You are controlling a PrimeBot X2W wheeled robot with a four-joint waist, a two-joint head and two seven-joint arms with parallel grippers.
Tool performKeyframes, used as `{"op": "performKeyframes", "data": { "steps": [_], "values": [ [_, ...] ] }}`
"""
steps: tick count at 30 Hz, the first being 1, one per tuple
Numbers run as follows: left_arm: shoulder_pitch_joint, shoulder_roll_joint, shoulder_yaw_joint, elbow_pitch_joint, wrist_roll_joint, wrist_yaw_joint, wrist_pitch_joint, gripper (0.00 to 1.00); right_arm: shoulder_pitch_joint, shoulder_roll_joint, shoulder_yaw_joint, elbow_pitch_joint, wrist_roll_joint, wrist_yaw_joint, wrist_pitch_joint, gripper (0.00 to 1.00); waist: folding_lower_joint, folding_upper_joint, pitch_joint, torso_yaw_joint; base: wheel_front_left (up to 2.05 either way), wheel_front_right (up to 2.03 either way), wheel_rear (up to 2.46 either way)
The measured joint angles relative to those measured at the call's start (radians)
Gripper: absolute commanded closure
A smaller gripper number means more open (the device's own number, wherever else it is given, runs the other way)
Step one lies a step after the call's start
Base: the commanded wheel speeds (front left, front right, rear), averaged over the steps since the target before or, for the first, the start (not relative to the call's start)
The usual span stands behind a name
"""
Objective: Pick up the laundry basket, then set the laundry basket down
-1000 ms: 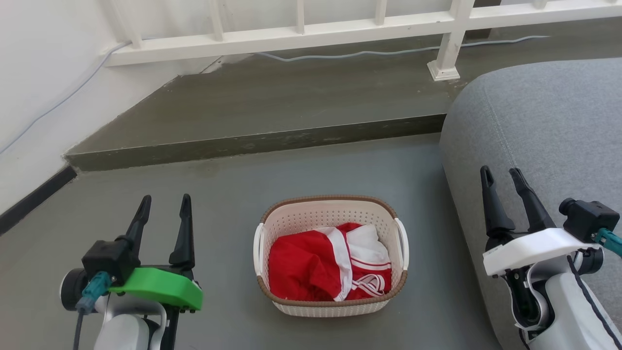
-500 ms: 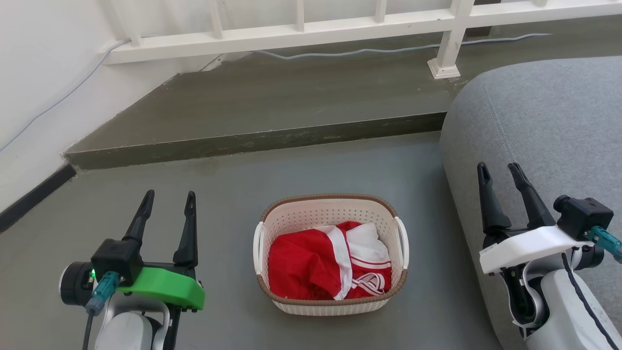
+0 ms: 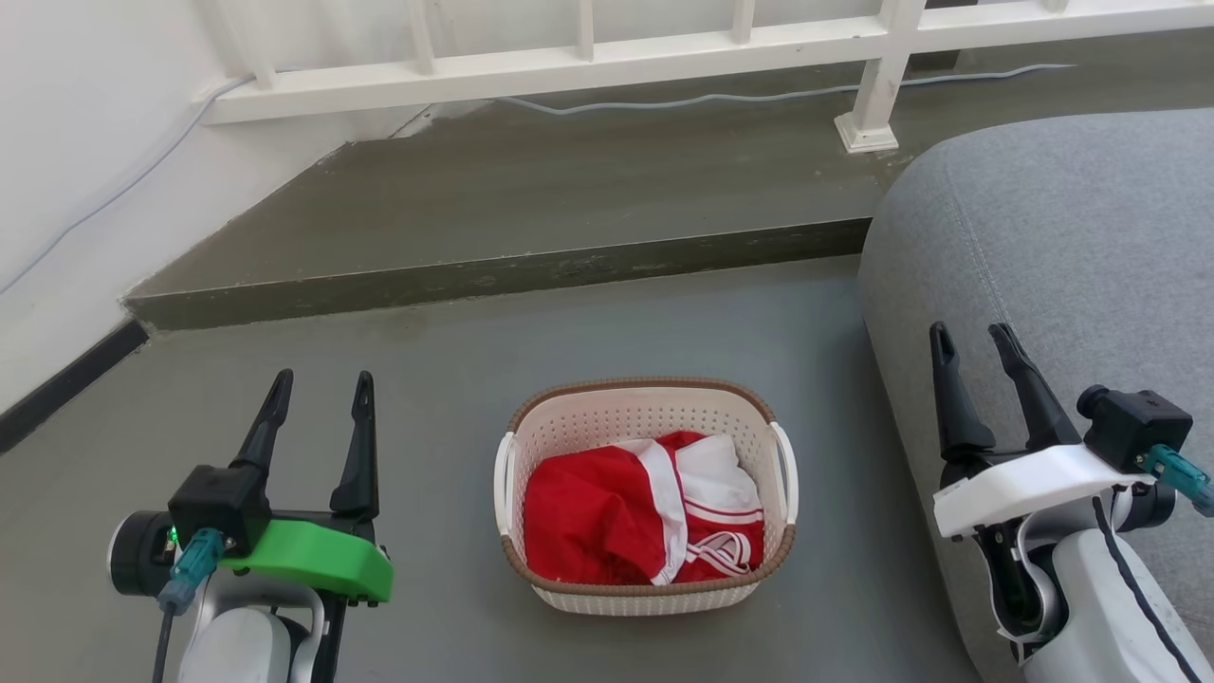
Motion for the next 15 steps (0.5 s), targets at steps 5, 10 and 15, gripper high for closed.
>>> {"op": "performKeyframes", "data": {
  "steps": [5,10,15],
  "values": [
    [-0.001,-0.001,0.003,0.002,0.001,-0.002,0.0,0.0,0.0,0.003,-0.004,0.005,-0.006,0.007,0.0,0.0,0.0,0.0,0.0,-0.002,0.0,0.0,0.0],
    [-0.002,-0.001,0.004,0.004,0.003,-0.008,0.0,0.0,0.0,0.004,-0.009,0.013,-0.011,0.01,0.0,0.0,0.0,0.0,0.0,-0.004,0.0,0.0,0.0],
    [-0.002,-0.002,0.005,0.008,0.003,-0.01,0.0,0.0,0.0,0.004,-0.012,0.016,-0.019,0.01,0.0,0.0,0.0,0.0,0.001,-0.005,0.0,0.0,0.0]
  ]
}}
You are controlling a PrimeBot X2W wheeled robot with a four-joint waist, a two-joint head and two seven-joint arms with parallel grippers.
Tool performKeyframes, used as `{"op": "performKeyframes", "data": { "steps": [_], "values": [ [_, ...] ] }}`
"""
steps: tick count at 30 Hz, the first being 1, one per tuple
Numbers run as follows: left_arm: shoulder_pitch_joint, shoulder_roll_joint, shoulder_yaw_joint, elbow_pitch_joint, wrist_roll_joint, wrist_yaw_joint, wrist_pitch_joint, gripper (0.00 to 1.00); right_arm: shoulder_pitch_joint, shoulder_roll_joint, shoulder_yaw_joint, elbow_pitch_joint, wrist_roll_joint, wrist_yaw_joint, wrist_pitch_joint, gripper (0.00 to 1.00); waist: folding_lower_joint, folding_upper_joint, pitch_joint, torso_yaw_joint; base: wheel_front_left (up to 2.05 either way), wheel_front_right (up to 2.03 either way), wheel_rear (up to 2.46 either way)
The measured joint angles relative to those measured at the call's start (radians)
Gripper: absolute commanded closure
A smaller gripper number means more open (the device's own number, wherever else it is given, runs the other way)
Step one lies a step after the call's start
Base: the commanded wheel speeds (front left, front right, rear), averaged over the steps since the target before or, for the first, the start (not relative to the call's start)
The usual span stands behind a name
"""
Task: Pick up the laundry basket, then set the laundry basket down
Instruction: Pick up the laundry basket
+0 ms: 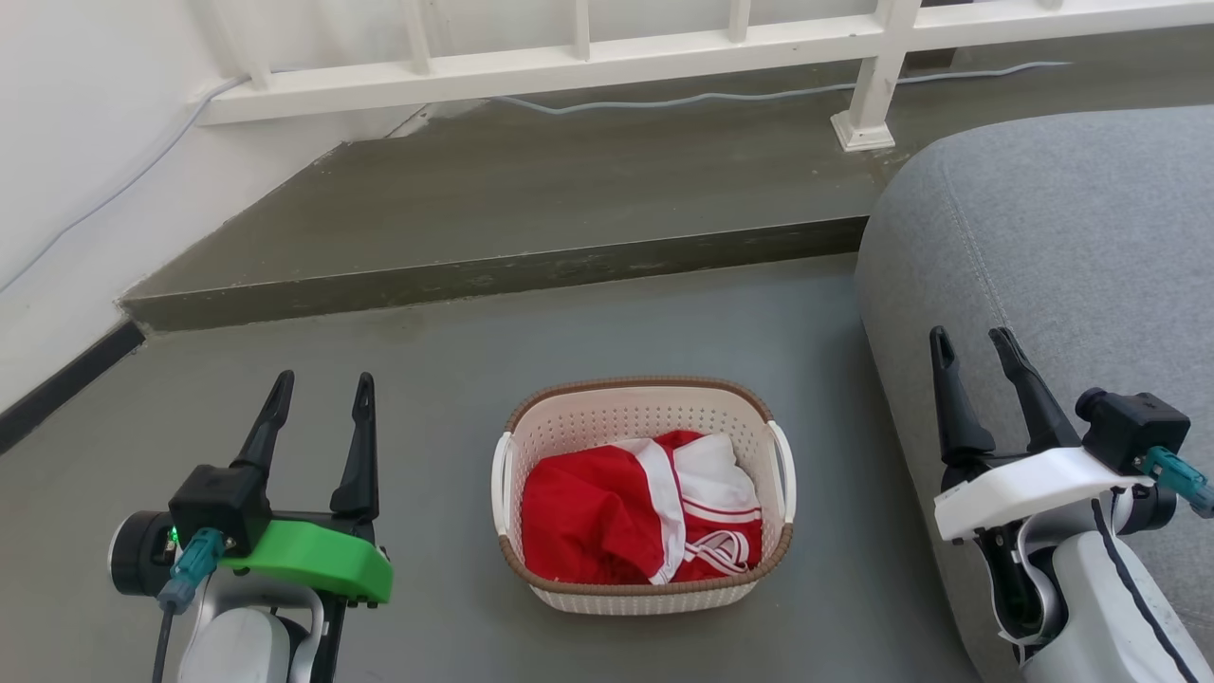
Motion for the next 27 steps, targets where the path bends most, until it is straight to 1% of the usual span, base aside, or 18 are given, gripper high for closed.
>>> {"op": "performKeyframes", "data": {
  "steps": [11,27],
  "values": [
    [-0.004,-0.002,0.002,-0.024,0.003,-0.004,-0.003,0.0,0.0,0.002,-0.008,0.006,-0.022,0.003,0.0,0.0,0.0,0.0,0.032,0.0,0.0,0.0,0.0],
    [-0.074,-0.004,0.015,-0.045,-0.003,-0.014,-0.003,0.0,-0.075,0.019,-0.013,0.001,-0.03,0.004,0.0,0.0,0.0,0.0,0.172,-0.018,0.0,0.0,0.0]
  ]
}}
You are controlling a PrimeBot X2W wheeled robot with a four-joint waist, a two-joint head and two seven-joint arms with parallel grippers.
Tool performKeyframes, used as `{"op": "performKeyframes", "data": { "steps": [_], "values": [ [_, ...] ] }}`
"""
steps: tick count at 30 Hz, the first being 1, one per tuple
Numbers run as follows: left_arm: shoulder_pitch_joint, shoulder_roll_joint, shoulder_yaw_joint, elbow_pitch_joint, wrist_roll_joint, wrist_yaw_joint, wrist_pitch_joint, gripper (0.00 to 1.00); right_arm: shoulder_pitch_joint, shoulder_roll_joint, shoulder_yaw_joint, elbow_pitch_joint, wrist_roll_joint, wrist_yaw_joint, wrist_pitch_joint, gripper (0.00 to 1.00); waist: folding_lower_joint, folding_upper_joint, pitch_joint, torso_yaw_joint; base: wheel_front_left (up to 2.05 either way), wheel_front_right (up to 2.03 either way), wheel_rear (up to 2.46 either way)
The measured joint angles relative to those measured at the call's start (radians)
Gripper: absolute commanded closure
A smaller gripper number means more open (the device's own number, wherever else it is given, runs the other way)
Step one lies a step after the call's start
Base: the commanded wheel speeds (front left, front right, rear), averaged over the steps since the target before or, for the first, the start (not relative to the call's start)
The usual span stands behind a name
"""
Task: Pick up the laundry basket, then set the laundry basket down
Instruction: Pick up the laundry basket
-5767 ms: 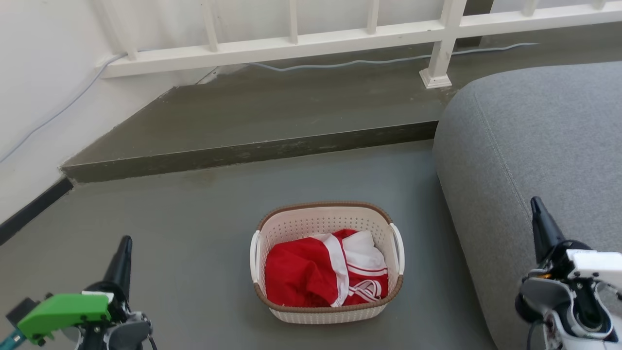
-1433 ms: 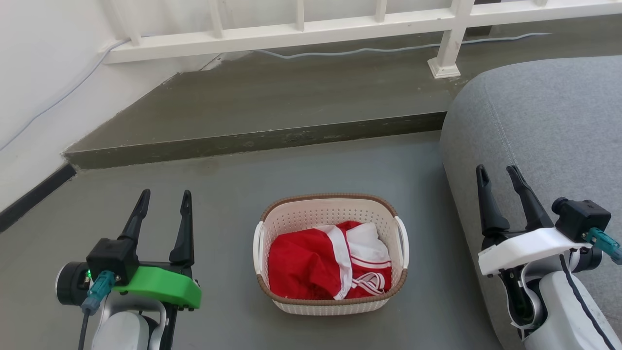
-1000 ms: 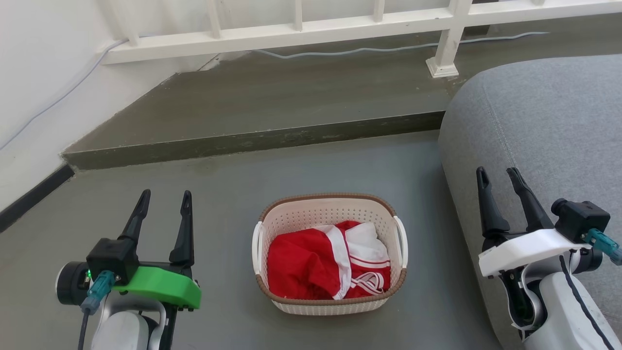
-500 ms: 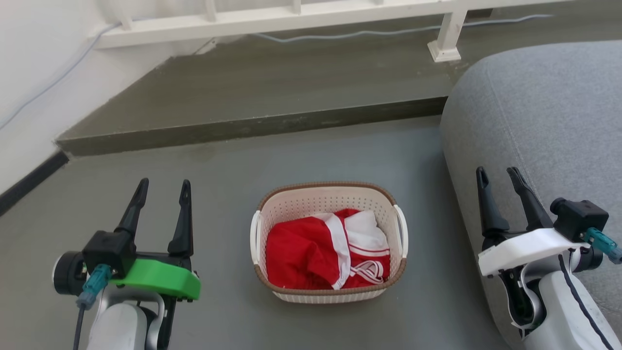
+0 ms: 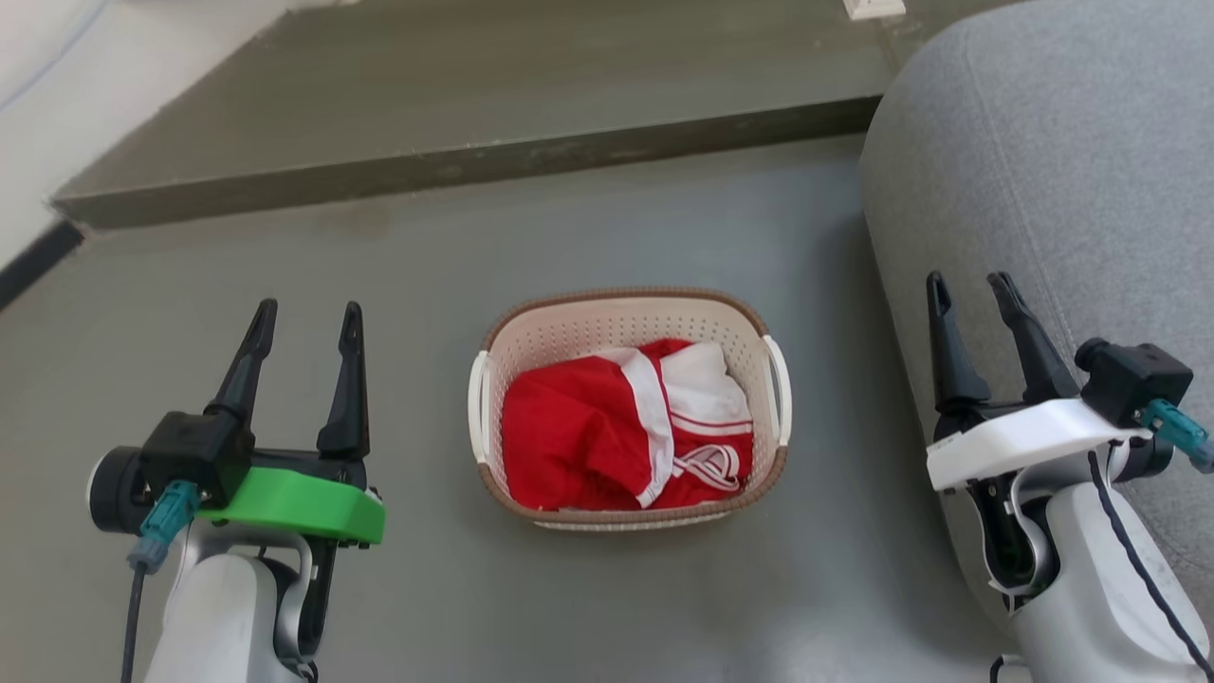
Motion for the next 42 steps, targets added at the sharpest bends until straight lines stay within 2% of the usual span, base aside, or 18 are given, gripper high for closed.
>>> {"op": "performKeyframes", "data": {
  "steps": [18,27,32,42],
  "values": [
    [-0.151,-0.004,0.002,0.003,0.0,-0.013,0.0,0.0,-0.133,0.008,-0.005,0.033,-0.008,0.0,0.0,0.0,0.0001,0.0,0.22,-0.027,0.0,0.0,0.0],
    [-0.221,-0.004,0.005,0.061,0.0,-0.021,-0.002,0.0,-0.21,0.011,-0.01,0.102,-0.009,0.006,0.0,0.0,0.0001,0.0,0.328,-0.032,0.0,0.0,0.0],
    [-0.268,-0.005,-0.012,0.102,-0.009,-0.024,-0.002,0.0,-0.253,0.011,-0.019,0.153,-0.007,-0.002,0.0,0.0,0.0001,0.0,0.386,-0.03,0.0,0.0,0.0],
    [-0.366,-0.01,-0.024,0.22,-0.029,-0.03,-0.004,0.0,-0.365,0.011,0.0,0.256,-0.007,-0.003,-0.001,0.0,0.0001,0.0,0.495,-0.018,0.0,0.0,0.0]
  ]
}}
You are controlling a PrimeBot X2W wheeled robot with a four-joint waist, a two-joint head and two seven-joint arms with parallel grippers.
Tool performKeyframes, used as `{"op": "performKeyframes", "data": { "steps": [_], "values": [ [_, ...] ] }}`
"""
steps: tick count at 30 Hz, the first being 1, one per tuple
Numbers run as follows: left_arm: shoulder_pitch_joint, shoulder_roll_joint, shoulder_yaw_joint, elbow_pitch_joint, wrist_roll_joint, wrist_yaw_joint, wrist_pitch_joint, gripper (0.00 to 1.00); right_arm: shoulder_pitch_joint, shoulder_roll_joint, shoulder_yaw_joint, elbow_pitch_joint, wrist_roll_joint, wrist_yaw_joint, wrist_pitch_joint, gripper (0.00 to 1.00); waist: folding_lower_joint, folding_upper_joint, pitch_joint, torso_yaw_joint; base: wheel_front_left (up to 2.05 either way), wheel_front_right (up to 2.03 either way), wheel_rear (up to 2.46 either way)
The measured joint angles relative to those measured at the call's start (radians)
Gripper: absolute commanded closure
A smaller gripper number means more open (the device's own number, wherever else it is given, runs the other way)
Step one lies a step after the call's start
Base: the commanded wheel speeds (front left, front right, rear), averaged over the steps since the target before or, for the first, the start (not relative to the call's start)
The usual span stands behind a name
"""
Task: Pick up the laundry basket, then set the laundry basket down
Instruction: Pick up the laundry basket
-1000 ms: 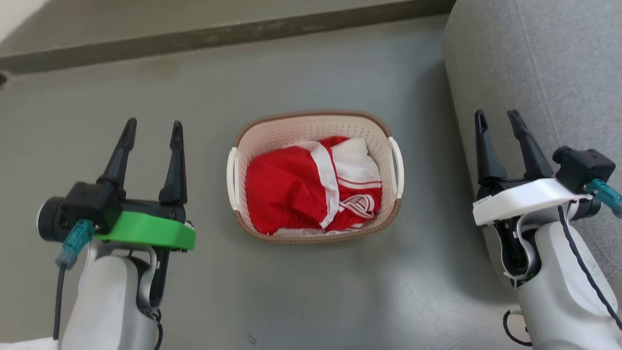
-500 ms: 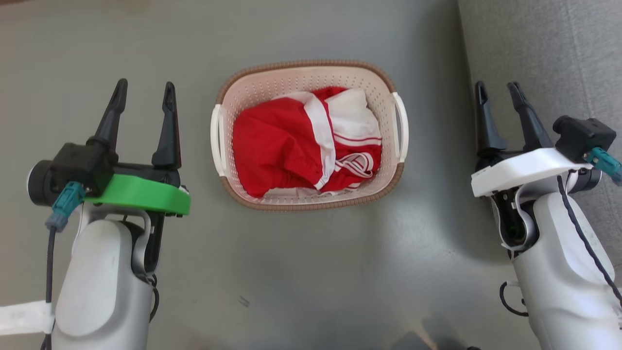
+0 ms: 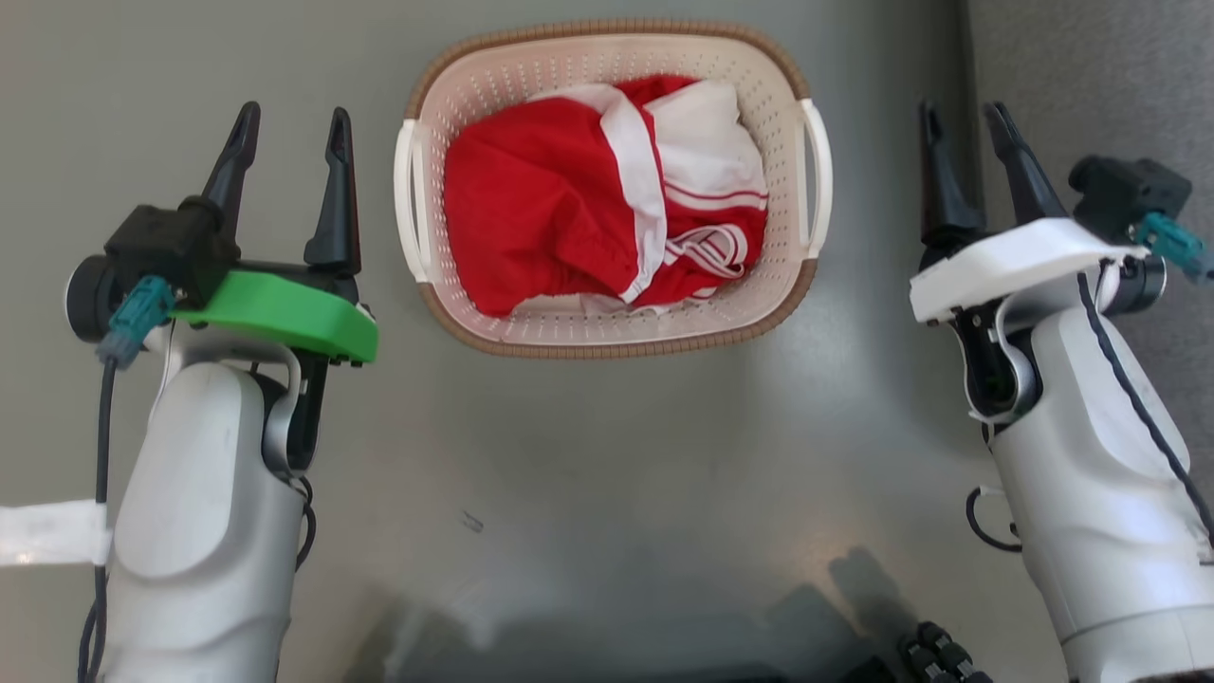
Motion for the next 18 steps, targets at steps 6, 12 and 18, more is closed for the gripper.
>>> {"op": "performKeyframes", "data": {
  "steps": [6,12,18],
  "values": [
    [-0.066,0.0,-0.021,0.088,-0.008,-0.001,0.0,0.0,-0.073,0.0,0.016,0.067,0.002,0.0,-0.001,0.0,0.0,0.0,0.061,0.004,0.0,0.0,0.0],
    [-0.136,0.004,-0.053,0.2,-0.018,-0.001,0.0,0.0,-0.136,0.0,0.034,0.155,0.011,0.001,-0.001,0.0,0.0,0.0,0.125,0.007,0.0,0.0,0.0],
    [-0.199,0.002,-0.105,0.282,-0.036,-0.001,0.018,0.0,-0.197,0.0,0.063,0.221,0.02,0.002,-0.001,0.0,-0.0001,0.0,0.169,0.008,0.0,0.0,0.0]
  ]
}}
